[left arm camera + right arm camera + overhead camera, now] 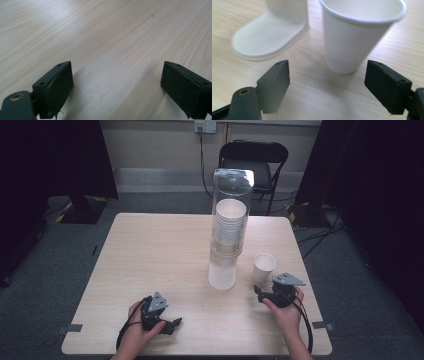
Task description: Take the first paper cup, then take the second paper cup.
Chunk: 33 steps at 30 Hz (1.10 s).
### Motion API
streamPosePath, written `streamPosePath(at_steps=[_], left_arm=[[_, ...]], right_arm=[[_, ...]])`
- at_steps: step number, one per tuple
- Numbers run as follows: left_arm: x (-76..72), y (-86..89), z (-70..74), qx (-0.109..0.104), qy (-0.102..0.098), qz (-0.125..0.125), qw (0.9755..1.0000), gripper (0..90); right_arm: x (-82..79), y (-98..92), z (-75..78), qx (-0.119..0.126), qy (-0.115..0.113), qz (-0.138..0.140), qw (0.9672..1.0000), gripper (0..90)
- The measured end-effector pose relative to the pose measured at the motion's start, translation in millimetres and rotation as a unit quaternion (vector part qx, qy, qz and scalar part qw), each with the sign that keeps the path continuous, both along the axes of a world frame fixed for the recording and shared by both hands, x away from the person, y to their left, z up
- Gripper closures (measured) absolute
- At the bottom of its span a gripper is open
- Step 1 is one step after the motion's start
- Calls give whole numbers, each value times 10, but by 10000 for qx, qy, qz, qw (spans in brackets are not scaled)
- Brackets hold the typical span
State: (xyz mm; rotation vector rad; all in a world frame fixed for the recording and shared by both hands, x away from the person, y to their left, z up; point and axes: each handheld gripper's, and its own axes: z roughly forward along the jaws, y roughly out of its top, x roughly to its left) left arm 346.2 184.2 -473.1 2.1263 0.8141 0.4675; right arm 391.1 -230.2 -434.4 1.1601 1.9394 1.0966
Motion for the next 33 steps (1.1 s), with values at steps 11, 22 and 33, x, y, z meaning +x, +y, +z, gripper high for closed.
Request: streamPosePath(at_steps=[11,22,33], left_arm=[[1,2,2,7,7,-14,10000,104],[1,2,2,5,11,-12,10000,104],[1,2,2,4,13,-13,10000,104]], right_arm=[[16,345,49,109,-50,393,9992,198],[107,613,202,197,-138,640,9977,204],[222,870,296,264,-294,754,9964,205]])
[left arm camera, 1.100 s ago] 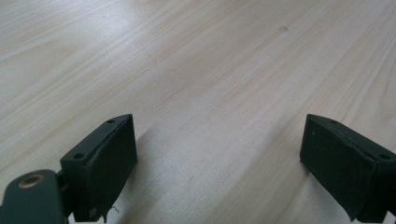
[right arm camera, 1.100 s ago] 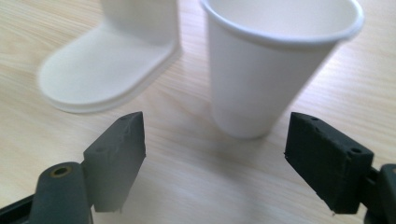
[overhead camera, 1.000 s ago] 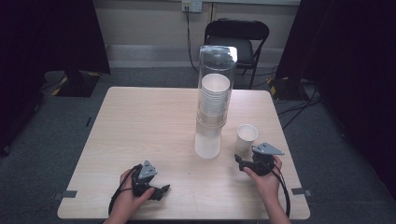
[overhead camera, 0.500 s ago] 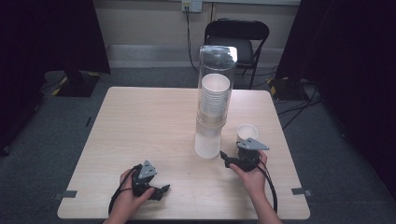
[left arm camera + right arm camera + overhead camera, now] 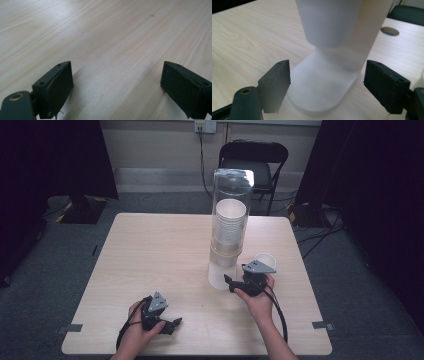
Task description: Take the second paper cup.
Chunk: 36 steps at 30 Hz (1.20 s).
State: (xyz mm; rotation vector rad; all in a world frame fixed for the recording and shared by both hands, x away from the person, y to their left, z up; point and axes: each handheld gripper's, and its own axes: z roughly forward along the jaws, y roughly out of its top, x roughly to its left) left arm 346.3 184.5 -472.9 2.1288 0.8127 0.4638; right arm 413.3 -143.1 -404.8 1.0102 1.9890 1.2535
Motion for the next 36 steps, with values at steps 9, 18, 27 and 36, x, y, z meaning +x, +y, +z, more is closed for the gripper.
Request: streamPosePath(at_steps=[9,18,27,36], left_arm=[[2,1,0,0,2,-9,10000,103],[10,-2,9,64,22,-4,10000,95],[14,-4,8,62,29,-7,10000,92],[18,-6,7,64,6,1,10000,89]], right_arm=[[140,170,106,112,-232,-12,9997,202],[267,250,170,219,-447,-97,9987,212],[354,319,234,366,-629,-165,9972,237],[368,338,196,269,-782,-249,9963,307]])
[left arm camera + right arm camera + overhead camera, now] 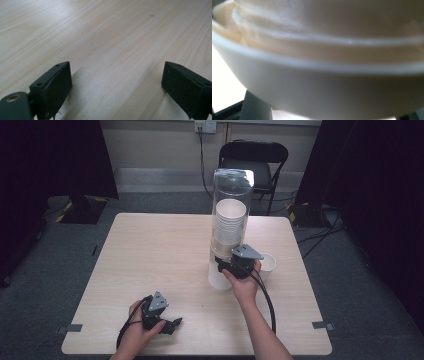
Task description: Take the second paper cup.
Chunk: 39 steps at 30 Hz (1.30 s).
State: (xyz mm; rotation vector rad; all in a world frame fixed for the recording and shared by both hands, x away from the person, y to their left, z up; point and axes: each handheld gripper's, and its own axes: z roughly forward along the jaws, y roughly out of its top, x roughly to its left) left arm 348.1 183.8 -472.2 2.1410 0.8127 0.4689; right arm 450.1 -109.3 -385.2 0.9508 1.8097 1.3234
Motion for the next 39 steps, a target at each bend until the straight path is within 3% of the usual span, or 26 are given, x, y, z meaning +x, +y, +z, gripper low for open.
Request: streamPosePath(at_steps=[2,9,39], left_arm=[[0,0,0,5,0,-3,10000,89],[-2,-1,-1,-2,18,-2,10000,88],[-1,-3,-7,-44,0,-9,10000,88]], right_arm=[[-10,3,-32,-66,-82,-8,9999,320],[-27,2,-111,145,-118,-6,9998,340],[-17,12,-168,214,-239,-11,9995,359]])
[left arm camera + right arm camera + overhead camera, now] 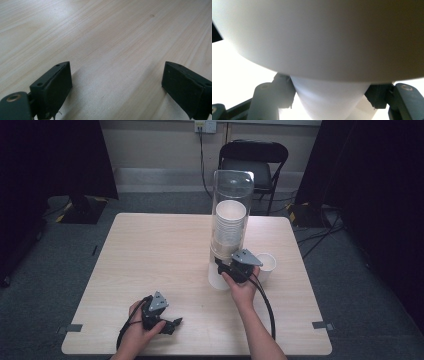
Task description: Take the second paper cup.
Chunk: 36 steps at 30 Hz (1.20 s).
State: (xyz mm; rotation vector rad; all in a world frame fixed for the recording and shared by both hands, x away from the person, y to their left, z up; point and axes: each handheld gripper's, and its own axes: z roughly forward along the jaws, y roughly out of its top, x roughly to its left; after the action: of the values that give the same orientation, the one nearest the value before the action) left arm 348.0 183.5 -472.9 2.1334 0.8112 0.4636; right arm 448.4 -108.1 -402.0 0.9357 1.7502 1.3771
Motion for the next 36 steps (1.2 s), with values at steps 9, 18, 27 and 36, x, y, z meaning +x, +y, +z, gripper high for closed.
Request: streamPosePath(at_steps=[9,18,27,36], left_arm=[[5,0,-1,-5,8,-20,10000,82],[4,-4,4,34,20,-3,10000,79],[3,-6,-2,-5,6,-5,10000,79],[3,-6,-2,0,-2,-5,10000,79]], right_arm=[[-32,-46,-482,-387,739,-20,9965,383],[-1,-149,-402,-673,1092,61,9917,363],[-157,-292,-404,-652,1168,-15,9910,355],[-262,-342,-337,-801,1086,101,9908,350]])
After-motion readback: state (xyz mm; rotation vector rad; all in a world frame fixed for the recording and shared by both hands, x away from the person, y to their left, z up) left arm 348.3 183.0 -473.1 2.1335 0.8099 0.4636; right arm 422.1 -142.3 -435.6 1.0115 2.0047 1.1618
